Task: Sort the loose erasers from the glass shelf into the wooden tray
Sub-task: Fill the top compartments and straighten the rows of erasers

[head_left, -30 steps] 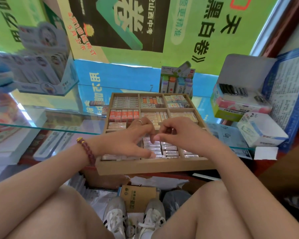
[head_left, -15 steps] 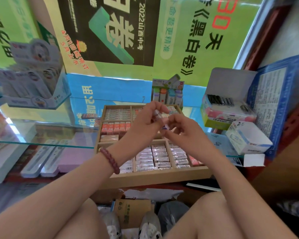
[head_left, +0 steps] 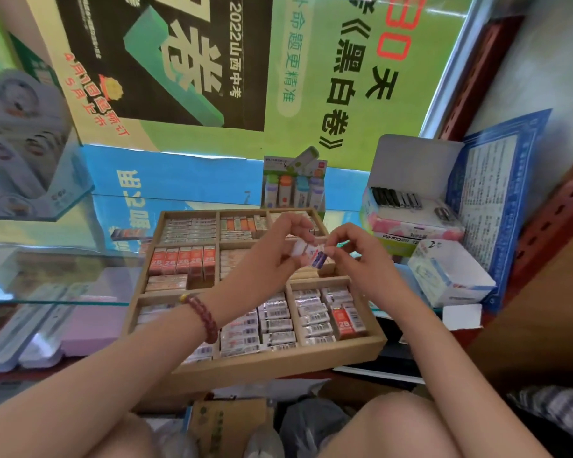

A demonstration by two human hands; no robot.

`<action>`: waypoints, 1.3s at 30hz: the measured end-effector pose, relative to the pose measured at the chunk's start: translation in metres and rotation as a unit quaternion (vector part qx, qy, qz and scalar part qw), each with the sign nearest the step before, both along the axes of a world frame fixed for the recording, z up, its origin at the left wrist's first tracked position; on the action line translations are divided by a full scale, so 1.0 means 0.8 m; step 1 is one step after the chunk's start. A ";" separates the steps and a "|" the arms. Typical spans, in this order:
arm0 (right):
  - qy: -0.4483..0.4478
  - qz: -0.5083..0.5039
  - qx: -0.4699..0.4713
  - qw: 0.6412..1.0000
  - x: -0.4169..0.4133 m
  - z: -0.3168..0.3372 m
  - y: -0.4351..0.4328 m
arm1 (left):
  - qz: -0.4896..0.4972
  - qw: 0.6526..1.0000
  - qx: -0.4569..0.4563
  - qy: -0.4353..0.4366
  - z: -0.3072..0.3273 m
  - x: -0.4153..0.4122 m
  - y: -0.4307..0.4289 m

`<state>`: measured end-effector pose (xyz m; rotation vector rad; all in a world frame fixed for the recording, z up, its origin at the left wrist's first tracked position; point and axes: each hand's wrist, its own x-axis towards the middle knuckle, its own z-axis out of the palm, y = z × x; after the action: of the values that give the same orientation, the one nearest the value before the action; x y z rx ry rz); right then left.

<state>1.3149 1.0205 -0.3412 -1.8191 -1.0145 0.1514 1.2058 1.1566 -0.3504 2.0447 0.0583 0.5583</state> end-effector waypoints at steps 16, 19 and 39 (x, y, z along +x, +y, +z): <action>-0.017 0.106 -0.194 0.975 0.002 -0.010 0.012 | 0.136 0.970 0.171 0.106 -0.021 0.015 0.007; -0.048 0.139 -0.267 0.952 0.002 -0.010 0.007 | 0.111 0.964 0.204 0.131 -0.018 0.014 0.012; 0.013 0.012 -0.081 0.997 -0.001 -0.002 0.002 | 0.006 0.870 0.463 0.169 -0.006 -0.014 0.033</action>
<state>1.3137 1.0217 -0.3429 -1.9456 -1.0316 0.2783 1.1944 1.1829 -0.3555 3.0731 0.0070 0.2231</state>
